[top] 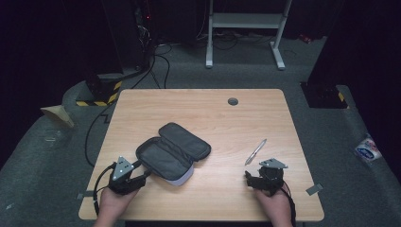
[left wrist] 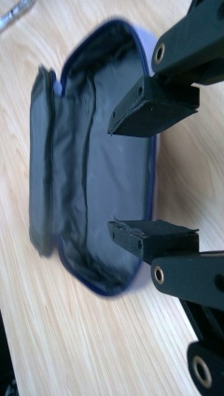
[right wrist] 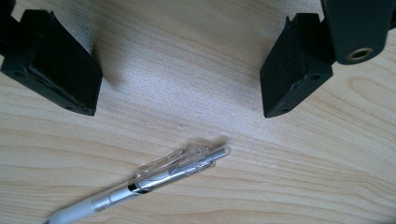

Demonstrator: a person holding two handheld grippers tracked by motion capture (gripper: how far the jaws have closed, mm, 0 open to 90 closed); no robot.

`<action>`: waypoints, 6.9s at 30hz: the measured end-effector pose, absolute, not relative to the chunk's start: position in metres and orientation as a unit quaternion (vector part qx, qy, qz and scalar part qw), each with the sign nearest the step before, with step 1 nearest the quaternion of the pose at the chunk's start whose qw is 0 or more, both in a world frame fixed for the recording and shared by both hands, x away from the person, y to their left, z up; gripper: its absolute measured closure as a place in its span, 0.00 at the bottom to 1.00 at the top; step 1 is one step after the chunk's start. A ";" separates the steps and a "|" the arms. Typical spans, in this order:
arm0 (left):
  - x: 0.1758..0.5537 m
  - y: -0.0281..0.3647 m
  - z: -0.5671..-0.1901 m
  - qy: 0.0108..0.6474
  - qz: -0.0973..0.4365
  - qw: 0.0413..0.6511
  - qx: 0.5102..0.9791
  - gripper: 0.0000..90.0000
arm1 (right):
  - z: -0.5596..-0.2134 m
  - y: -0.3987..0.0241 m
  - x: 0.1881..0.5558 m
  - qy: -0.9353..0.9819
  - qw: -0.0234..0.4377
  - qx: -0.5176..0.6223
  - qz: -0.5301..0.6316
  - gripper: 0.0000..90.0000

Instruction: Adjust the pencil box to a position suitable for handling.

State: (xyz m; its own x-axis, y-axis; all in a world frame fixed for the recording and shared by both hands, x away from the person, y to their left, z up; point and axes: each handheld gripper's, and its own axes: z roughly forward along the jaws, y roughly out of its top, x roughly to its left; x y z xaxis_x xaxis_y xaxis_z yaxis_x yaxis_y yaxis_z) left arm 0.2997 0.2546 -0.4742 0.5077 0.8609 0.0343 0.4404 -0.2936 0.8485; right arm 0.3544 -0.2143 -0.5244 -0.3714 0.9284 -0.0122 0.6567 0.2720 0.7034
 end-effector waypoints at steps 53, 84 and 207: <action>0.306 0.135 -0.492 0.343 0.199 0.410 0.821 0.98 | -0.524 -0.214 0.354 0.767 0.219 0.515 0.313 0.15; 0.349 0.272 -0.484 0.504 0.241 0.423 0.713 0.58 | -0.524 -0.214 0.352 0.762 0.227 0.519 0.314 0.22; 0.340 0.235 -0.483 0.443 0.232 0.442 0.745 0.68 | -0.502 -0.191 0.326 0.750 0.257 0.471 0.387 0.51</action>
State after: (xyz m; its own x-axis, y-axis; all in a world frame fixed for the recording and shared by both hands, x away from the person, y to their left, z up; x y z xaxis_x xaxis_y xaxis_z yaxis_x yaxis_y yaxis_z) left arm 0.3404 0.2346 -0.4827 0.5007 0.8644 -0.0453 0.4544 -0.2179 0.8637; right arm 0.3263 -0.1909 -0.5020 -0.4241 0.9054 -0.0202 0.5079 0.2562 0.8224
